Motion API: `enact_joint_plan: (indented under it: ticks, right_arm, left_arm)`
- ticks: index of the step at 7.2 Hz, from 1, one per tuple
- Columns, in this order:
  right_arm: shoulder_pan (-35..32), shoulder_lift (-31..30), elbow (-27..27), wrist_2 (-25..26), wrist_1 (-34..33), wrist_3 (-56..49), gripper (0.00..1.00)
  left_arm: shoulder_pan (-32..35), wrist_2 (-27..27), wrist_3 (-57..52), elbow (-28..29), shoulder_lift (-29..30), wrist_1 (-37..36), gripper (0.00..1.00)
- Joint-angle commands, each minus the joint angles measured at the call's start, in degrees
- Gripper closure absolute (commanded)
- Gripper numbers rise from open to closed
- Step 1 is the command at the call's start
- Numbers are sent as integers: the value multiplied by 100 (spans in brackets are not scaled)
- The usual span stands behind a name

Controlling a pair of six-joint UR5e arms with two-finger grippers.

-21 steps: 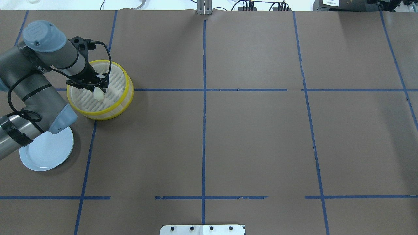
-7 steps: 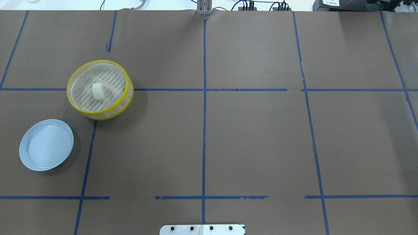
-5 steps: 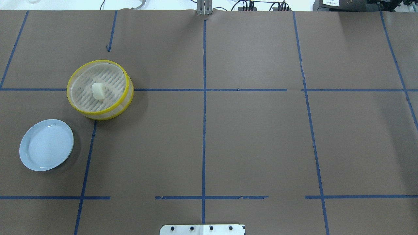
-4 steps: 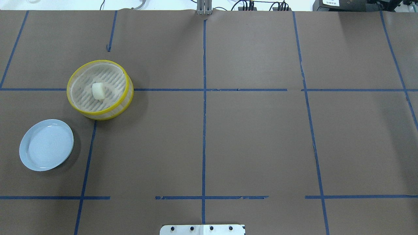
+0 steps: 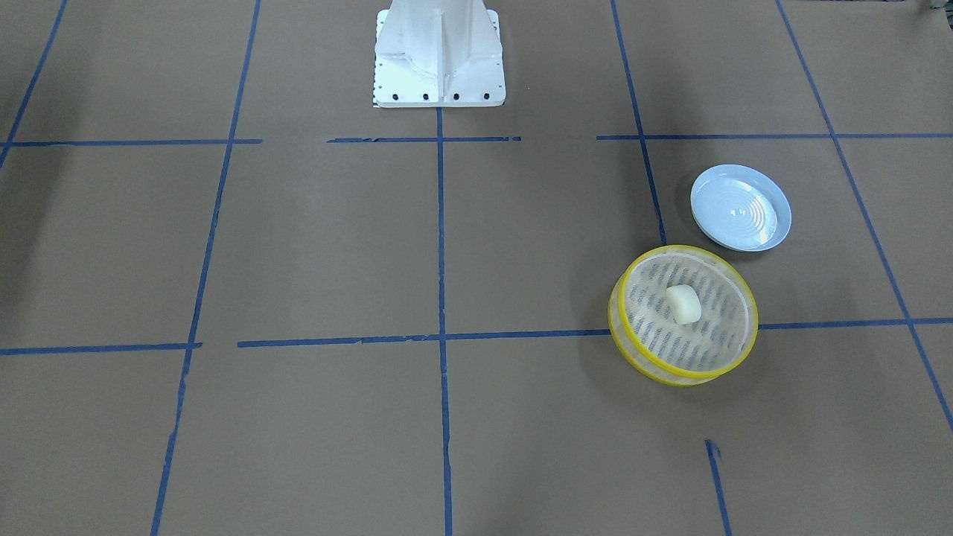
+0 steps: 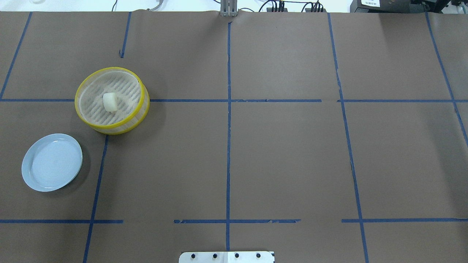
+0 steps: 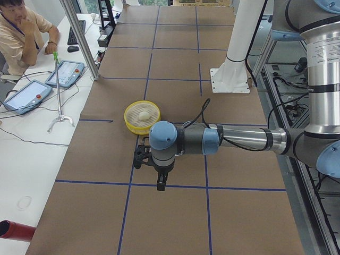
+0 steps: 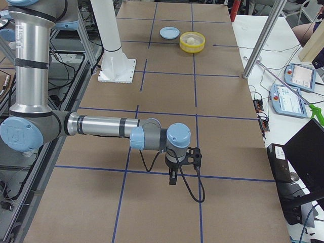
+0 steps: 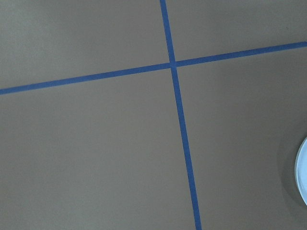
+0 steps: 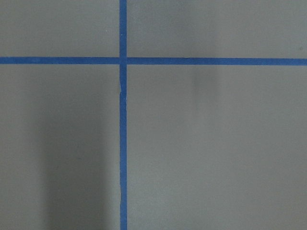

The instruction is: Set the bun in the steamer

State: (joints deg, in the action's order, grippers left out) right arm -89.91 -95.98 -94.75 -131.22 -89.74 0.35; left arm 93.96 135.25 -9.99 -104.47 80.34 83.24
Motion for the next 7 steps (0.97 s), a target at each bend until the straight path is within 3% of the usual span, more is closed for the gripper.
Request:
enact_joint_plan:
  ticks: [1,4,6,7]
  right_arm:
    - [0,0,0,0,0,0,0]
    - [0,0,0,0,0,0,0]
    - [0,0,0,0,0,0,0]
    - [0,0,0,0,0,0,0]
  left_arm:
    - [8,2,32,-47,25,33,0]
    - [-9,2,-3,32,60,384,0]
    - [-9,10,-3,322,61,1446,0]
    - [-9,19,-12,253,61,1284,0]
